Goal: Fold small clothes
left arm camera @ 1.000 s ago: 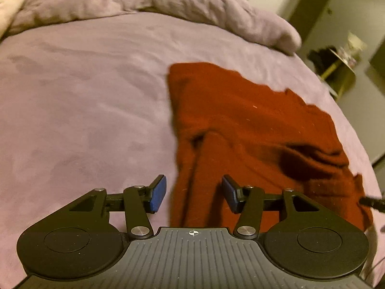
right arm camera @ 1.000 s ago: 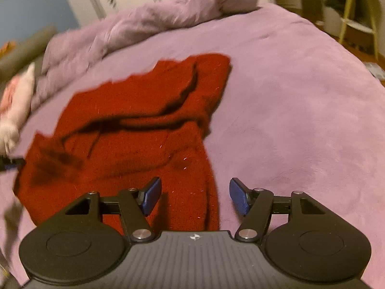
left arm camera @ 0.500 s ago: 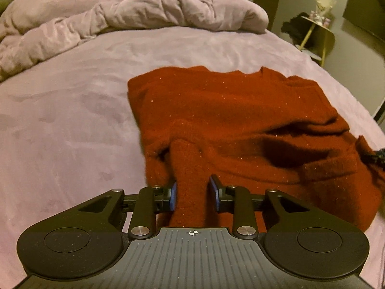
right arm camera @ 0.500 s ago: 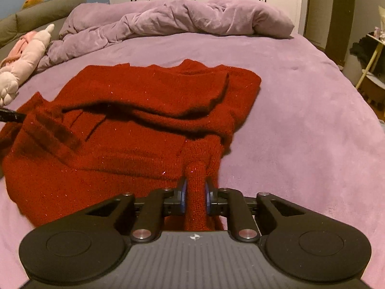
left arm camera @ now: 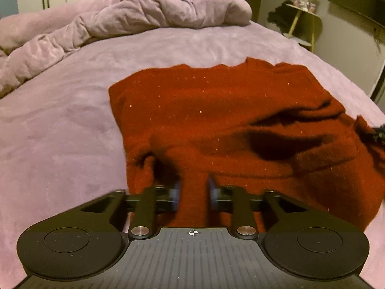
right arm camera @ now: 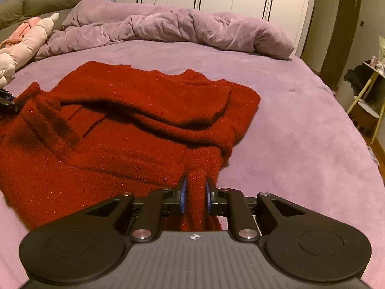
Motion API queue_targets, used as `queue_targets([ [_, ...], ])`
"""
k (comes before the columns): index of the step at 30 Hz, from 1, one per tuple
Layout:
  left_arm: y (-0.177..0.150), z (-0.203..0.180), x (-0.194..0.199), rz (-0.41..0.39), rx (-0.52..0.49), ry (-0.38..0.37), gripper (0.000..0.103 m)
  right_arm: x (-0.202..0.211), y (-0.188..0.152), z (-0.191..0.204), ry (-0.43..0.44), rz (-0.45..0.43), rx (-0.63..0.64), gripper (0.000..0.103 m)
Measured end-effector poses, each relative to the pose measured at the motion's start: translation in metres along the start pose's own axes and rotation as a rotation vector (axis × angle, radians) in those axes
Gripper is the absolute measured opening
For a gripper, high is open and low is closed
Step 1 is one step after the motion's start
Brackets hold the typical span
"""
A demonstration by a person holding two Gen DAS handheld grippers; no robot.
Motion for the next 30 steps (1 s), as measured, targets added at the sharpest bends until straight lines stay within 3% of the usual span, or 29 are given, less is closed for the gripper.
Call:
queue_targets([
  [2,0.002,0.000,0.007,-0.025,0.007,-0.006,0.012,-0.002,0.000,0.003,-0.008,0.005,0.024,0.017],
  [4,0.005,-0.001,0.020,-0.068,0.019,-0.026,0.011,0.002,0.002,0.007,-0.052,-0.008,0.073,0.010],
  [10,0.037,0.006,0.079,-0.268,0.091,-0.073,0.011,0.035,0.016,0.006,-0.151,-0.147,0.095,0.009],
  [14,0.070,0.020,0.093,-0.395,0.124,-0.005,0.011,0.042,0.049,-0.007,-0.190,-0.252,0.018,0.009],
  [17,0.083,0.027,0.080,-0.428,0.145,0.085,0.011,0.029,0.073,-0.017,-0.231,-0.303,-0.060,0.009],
  [20,0.083,0.034,0.051,-0.389,0.182,0.130,0.011,0.002,0.082,-0.028,-0.229,-0.272,-0.138,0.009],
  [23,0.070,0.042,0.015,-0.252,0.208,0.104,0.014,-0.032,0.075,-0.038,-0.164,-0.142,-0.183,0.009],
  [26,0.053,0.045,-0.011,-0.156,0.218,0.066,0.034,-0.055,0.058,-0.037,-0.133,-0.051,-0.183,0.012],
  [27,0.050,0.045,-0.016,-0.138,0.224,0.053,0.047,-0.058,0.055,-0.036,-0.131,-0.045,-0.180,0.015],
  [30,0.045,0.047,-0.024,-0.127,0.260,-0.004,0.048,-0.064,0.054,-0.039,-0.112,-0.035,-0.215,0.018],
])
Point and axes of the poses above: each gripper's, at about its wrist camera, not at the fingertips, and x roughly against the way its jaws point, z to its left, y to its top, the point moved 3 cm from there along -x, roughly the way its jaws point, and after that the axes turned 1 degree about -y, right-handed, at the moved point
